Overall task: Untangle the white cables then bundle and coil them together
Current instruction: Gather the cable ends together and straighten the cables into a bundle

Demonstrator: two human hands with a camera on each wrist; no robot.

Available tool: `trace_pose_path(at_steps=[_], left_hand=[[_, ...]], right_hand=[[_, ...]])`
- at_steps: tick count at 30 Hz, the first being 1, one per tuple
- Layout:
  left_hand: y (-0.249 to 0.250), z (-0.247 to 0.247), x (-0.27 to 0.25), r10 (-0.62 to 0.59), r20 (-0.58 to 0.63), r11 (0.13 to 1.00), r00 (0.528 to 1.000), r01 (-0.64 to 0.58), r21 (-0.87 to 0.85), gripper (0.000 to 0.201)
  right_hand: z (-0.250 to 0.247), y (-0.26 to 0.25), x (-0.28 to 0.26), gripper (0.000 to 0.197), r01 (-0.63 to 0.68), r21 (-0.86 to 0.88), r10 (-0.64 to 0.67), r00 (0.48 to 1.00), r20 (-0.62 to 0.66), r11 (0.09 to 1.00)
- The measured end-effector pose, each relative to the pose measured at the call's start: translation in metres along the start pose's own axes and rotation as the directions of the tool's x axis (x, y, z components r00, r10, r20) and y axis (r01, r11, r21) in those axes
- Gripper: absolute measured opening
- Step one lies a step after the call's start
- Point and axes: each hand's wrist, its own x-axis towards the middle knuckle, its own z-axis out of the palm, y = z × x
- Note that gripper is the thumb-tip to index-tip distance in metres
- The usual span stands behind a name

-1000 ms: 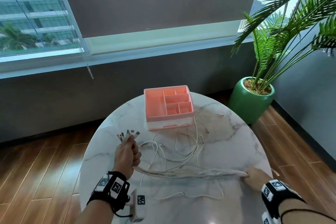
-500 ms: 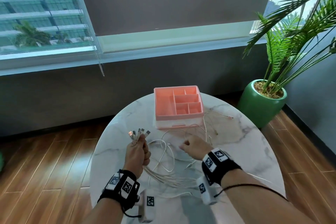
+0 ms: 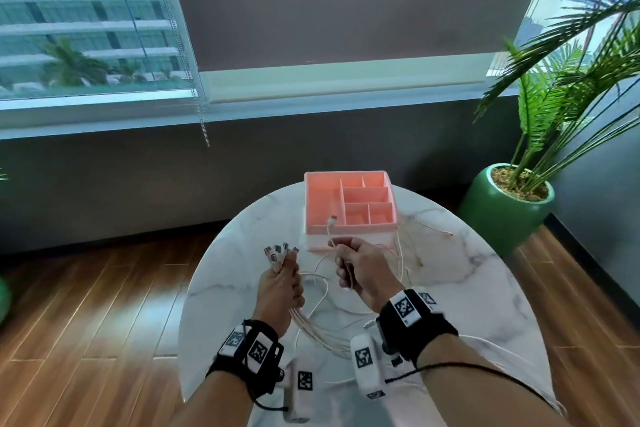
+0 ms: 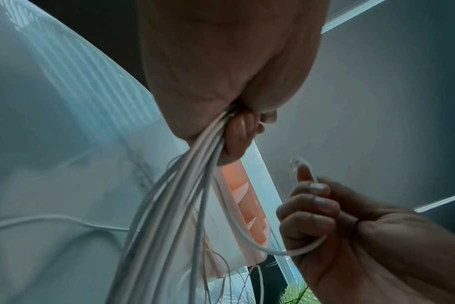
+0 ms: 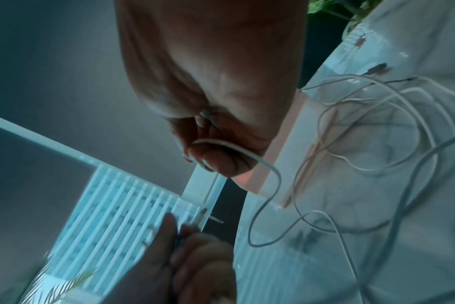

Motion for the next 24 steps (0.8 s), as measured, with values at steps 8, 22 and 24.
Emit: trace_pose_path(at_steps=[8,22,24], left_hand=[[0.003,0.019,0.003,0.128,0.05,0.989,0.991,-0.131,0.065,0.038],[0.032,0.002,0.013,0.074,-0.255,0.942,0.964,-0.152,-0.3,0.028],[0.031,0.004,0.012,0.054,-0.24,0.951,0.969,-0.123,-0.282,0.034]], right_hand=[[0.017,0.024,-0.02,0.014,0.177,-0.35,-0.103,0.97,0.22,0.92],[-0.123,0.056,-0.001,0.02,-0.12,-0.893,-0.106,0.978,-0.182,0.433],[-0.128,0.054,0.004,0.019,-0.165,-0.808,-0.087,0.962,-0.258,0.566]])
